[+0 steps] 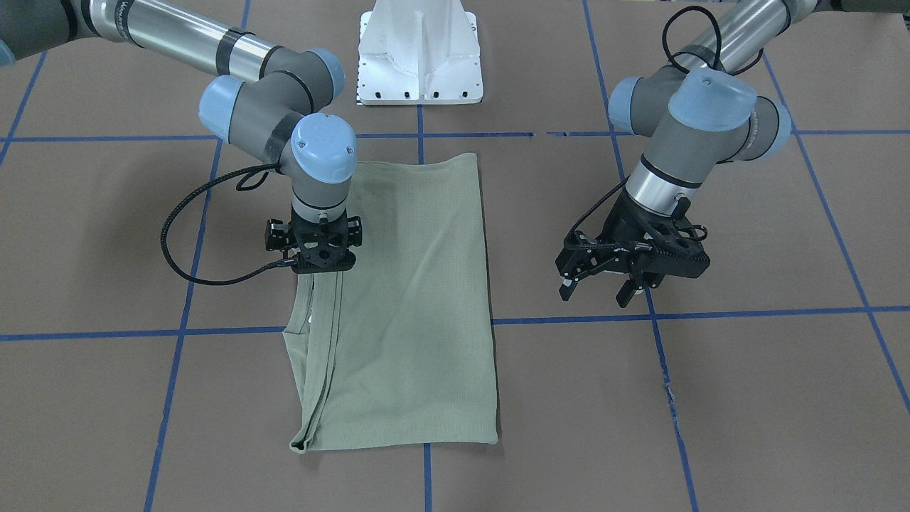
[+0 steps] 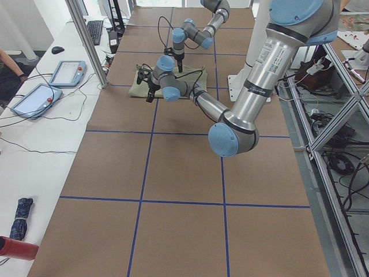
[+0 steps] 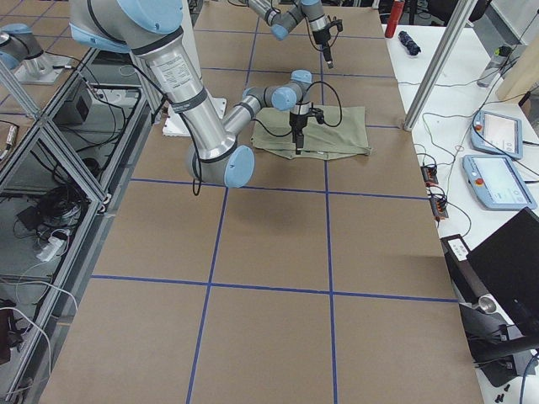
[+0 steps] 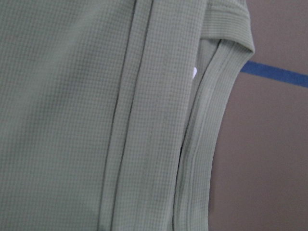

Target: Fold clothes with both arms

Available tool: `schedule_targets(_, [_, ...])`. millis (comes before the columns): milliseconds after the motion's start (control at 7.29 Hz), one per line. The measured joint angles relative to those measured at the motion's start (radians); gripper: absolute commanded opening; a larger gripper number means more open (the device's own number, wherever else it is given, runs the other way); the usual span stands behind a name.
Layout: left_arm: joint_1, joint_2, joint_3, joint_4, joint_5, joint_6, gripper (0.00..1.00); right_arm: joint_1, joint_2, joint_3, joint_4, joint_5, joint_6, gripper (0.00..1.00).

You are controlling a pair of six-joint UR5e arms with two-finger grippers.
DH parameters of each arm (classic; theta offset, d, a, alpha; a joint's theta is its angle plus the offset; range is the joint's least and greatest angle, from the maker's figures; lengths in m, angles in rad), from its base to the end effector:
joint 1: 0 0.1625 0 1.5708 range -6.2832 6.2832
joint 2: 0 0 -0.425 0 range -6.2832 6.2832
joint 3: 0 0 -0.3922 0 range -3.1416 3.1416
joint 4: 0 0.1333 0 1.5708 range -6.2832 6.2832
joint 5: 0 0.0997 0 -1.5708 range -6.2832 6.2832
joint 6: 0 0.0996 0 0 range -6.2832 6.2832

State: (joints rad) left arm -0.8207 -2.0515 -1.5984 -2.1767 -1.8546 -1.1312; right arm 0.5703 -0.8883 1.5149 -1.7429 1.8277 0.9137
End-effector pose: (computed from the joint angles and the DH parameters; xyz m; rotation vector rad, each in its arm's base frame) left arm 0.3789 -0.5613 0.3011 0.4471 1.0438 -0.1813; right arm -0.5457 -0.4783 0.3051 0.0539 -0.5153 -0.1432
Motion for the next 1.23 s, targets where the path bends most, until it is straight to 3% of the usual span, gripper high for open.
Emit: schedule_targets(1234, [0.000,-0.003,0.002,0.000,0.000,0.005,1.00,0.001,-0.005,-0.027,0.069,0.008,-0.001,1.00])
